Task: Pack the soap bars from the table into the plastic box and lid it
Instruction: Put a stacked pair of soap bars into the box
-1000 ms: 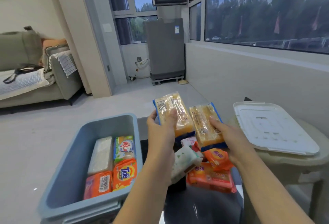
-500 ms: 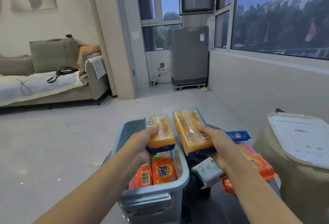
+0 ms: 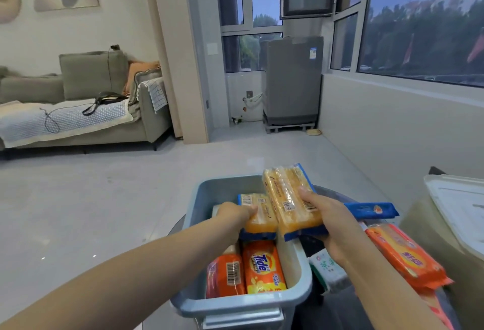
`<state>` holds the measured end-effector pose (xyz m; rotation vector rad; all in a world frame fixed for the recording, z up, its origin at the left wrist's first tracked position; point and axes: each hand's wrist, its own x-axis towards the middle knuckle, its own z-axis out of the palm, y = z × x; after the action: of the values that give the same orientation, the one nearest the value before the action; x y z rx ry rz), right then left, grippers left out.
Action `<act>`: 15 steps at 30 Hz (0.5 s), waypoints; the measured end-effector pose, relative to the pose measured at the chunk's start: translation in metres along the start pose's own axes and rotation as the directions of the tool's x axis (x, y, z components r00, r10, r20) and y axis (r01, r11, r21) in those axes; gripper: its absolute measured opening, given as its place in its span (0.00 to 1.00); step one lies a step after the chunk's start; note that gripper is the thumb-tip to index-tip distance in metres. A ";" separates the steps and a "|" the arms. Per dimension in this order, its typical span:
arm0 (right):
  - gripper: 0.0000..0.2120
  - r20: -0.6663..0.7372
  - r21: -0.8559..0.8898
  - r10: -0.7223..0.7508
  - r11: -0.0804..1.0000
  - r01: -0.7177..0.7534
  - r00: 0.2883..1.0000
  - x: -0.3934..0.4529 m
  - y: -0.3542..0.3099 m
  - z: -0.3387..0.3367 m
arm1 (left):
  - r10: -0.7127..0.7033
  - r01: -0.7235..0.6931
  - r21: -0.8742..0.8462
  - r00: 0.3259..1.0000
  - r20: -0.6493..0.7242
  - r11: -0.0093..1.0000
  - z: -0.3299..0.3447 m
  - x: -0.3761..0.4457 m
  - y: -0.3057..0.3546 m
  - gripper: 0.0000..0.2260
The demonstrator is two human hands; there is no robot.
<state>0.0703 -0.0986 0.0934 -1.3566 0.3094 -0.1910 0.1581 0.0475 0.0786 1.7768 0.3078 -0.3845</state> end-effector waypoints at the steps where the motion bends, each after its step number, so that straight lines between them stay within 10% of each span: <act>1: 0.14 -0.002 -0.005 0.000 1.000 0.000 1.000 0.000 0.000 0.000 | 0.014 -0.014 0.038 1.000 -0.020 0.999 0.001 0.000 0.000 0.20; 15: 0.11 0.015 0.036 0.033 0.999 -0.033 0.999 -0.001 0.003 -0.008 | 0.212 -0.183 0.378 0.977 -0.035 0.908 0.001 0.002 -0.004 0.13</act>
<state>0.0667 -0.1053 0.0888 -1.3159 0.3152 -0.1586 0.1584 0.0472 0.0738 2.1790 0.1068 -0.2403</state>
